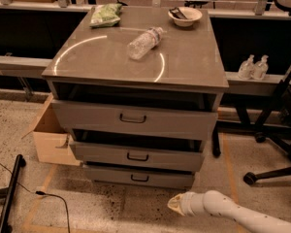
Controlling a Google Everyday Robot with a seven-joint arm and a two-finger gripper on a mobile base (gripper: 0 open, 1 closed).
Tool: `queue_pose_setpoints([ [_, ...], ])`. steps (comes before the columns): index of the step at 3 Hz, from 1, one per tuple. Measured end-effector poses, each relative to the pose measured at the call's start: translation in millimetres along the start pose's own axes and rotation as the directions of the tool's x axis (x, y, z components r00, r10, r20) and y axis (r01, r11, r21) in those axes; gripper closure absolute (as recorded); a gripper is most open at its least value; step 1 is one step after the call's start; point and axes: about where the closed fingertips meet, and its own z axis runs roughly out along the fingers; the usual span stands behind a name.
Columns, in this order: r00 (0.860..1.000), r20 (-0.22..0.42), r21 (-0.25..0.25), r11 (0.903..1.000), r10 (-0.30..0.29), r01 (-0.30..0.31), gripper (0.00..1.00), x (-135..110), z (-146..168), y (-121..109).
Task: Close bottom drawer
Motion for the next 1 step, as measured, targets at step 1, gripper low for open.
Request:
queue_pose_setpoints([
  [1,1.0,0.001,-0.029,0.9996,-0.003,0.003,0.59,-0.7,-2.5,20.6],
])
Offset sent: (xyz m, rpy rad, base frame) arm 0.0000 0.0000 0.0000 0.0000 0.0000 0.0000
